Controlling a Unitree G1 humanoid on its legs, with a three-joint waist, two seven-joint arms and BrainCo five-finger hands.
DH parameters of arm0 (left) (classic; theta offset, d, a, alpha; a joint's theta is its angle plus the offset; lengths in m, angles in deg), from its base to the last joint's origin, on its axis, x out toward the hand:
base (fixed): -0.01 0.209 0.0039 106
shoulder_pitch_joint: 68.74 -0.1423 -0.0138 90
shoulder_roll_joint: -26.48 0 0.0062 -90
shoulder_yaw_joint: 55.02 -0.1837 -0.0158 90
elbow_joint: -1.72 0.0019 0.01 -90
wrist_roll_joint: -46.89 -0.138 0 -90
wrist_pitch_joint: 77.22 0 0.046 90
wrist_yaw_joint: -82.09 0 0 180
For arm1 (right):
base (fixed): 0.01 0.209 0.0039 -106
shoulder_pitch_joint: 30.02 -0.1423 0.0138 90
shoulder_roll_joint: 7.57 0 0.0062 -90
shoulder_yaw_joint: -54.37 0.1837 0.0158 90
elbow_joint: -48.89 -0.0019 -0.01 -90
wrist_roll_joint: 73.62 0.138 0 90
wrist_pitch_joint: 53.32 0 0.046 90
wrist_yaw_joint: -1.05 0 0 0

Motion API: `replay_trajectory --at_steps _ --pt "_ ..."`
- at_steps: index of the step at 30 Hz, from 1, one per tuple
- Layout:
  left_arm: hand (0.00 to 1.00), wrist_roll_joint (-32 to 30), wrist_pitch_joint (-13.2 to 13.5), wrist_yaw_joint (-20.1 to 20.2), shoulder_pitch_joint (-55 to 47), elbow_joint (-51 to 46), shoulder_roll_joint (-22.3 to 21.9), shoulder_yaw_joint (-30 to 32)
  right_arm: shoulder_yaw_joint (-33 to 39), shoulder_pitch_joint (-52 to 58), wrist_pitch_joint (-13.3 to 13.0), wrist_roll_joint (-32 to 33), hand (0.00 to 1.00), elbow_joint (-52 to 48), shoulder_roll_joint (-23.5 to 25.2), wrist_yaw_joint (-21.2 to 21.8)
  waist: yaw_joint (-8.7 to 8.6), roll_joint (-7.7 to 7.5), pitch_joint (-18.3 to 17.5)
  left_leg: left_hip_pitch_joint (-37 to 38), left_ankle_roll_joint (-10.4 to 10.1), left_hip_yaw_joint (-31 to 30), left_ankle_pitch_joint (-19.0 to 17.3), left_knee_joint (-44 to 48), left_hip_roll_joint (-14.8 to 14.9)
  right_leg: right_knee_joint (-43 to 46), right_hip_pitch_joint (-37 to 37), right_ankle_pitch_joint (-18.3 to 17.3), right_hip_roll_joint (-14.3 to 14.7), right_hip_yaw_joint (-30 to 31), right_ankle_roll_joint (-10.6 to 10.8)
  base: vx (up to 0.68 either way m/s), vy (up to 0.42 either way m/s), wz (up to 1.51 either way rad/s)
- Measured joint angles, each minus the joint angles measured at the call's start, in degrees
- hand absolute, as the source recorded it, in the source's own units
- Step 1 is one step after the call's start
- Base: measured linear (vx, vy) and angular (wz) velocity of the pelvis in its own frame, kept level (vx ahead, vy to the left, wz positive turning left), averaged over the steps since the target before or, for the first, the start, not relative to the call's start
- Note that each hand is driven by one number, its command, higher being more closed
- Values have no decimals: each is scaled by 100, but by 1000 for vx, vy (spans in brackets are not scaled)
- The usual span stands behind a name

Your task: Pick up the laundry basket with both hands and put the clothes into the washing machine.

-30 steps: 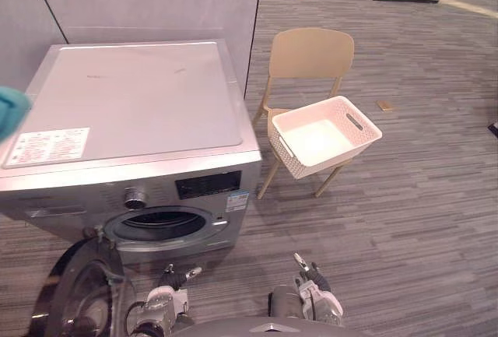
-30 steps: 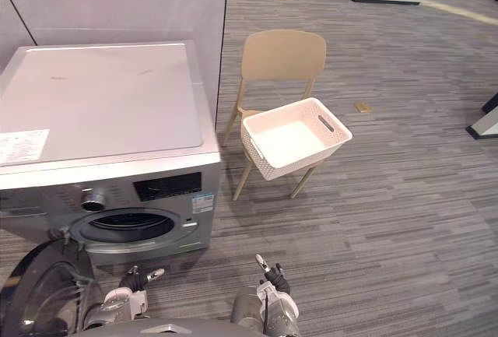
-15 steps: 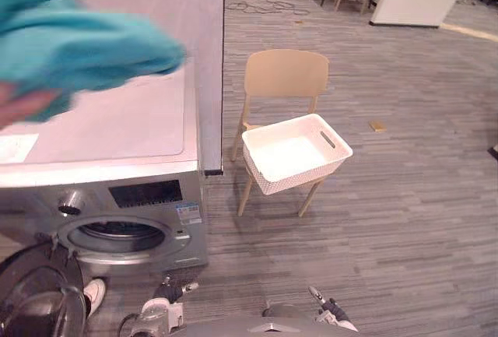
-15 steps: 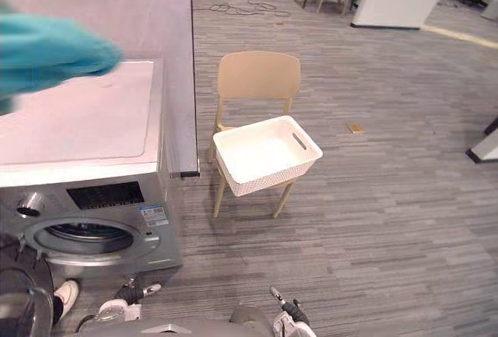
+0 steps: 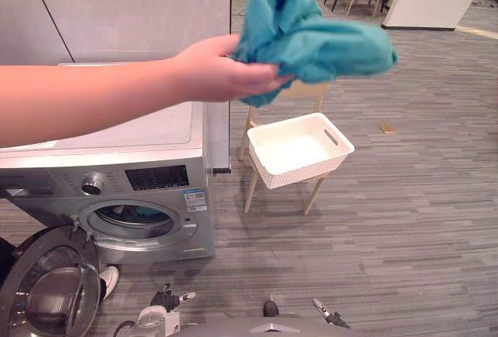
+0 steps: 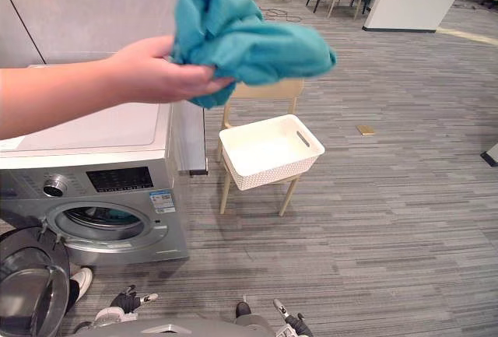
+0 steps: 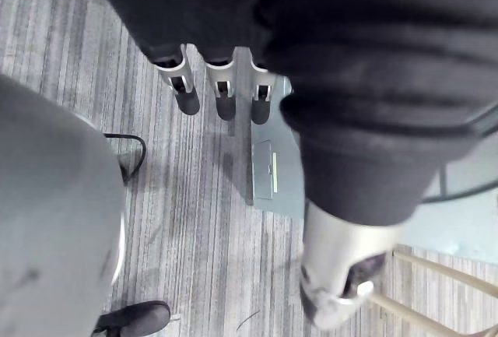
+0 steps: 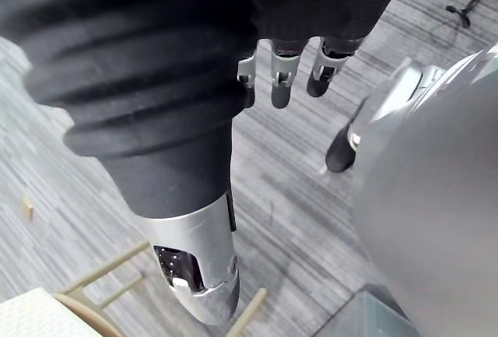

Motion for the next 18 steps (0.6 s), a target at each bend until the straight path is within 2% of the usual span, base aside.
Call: replay_trajectory --at_steps 1,2,5,6,7,8,9,10,12,13,14,15,16,17,18 --pt "0 -1 0 0 -3 0 -3 38 -5 25 0 6 0 -14 26 6 -2 -6 6 13 -6 1 10 -43 2 37 -12 -7 7 -2 8 111 -32 0" --pt "0 -1 2 0 6 -23 -7 137 -10 38 2 36 0 -69 32 19 10 -87 75 119 -11 18 16 -91 8 267 -51 -103 32 -1 -2 116 -30 -11" --pt "0 -105 -12 1 47 -117 -6 310 -97 113 2 28 0 -491 89 85 2 -140 276 183 36 165 -42 168 48 1647 -608 -618 48 120 148 96 -40 -20" --pt "0 -120 -25 3 91 -120 -18 308 -137 101 -6 26 0 -566 85 111 2 -141 322 193 36 193 -51 207 67 1969 -752 -666 47 130 167 83 -95 -17" --pt "0 -137 -48 0 129 -140 -80 310 -143 100 -8 -15 0 -726 86 123 -2 -51 417 294 53 256 -39 190 157 2387 -941 -740 62 83 99 69 -82 -4" --pt "0 -147 -50 -1 142 -157 -96 310 -143 113 -5 -19 0 -745 75 124 -8 -46 426 308 51 260 -36 168 163 2499 -991 -794 38 62 29 61 -83 1" --pt "0 -152 -46 -5 167 -225 -117 308 -127 214 2 -18 0 -850 88 123 -1 -94 424 430 30 276 -24 122 177 2998 -1091 -1040 -158 -68 -106 29 -60 3" --pt "0 -121 -47 -6 163 -221 -119 308 -125 275 3 -10 0 -913 108 126 -1 -112 408 488 12 275 -15 108 198 3156 -1089 -1120 -292 -113 -84 65 -143 4" --pt "0 -26 -27 4 149 -224 -133 281 -53 348 -4 -19 0 -931 135 151 -1 -149 364 620 -123 290 46 14 379 3247 -1006 -1210 -897 -179 -88 54 -279 1" --pt "0 10 -21 4 150 -225 -136 259 -13 346 -1 -19 0 -931 142 164 -2 -149 365 664 -181 301 78 -18 437 3198 -1015 -1204 -1032 -176 -78 46 -338 -9" --pt "0 3 5 4 140 -229 -126 186 38 347 18 -23 0 -909 148 165 4 -176 346 707 -350 335 169 -158 521 2935 -1038 -1121 -1340 -190 -40 84 -426 -26" --pt "0 -1 49 20 105 -234 -62 146 45 363 33 -23 0 -856 195 160 17 -325 241 766 -520 421 250 -313 533 2419 -1027 -678 -1592 -203 -67 86 -498 -37" --pt "0 -4 63 30 82 -209 -14 123 79 355 35 -28 0 -808 212 162 23 -389 160 809 -639 459 280 -403 567 2276 -974 -857 -1533 -166 503 81 -620 -67" --pt "0 -47 60 44 65 -91 -62 53 99 226 47 -29 0 -625 112 172 46 -186 141 903 -651 464 362 -552 781 2213 -1011 -1051 -1274 -200 872 55 -572 -66" --pt "0 -119 60 110 111 22 -175 -58 116 179 77 -27 0 -485 -107 175 -1 -76 196 1003 -471 444 599 -620 842 2318 -1016 -1098 -1076 -137 804 28 -430 -61"
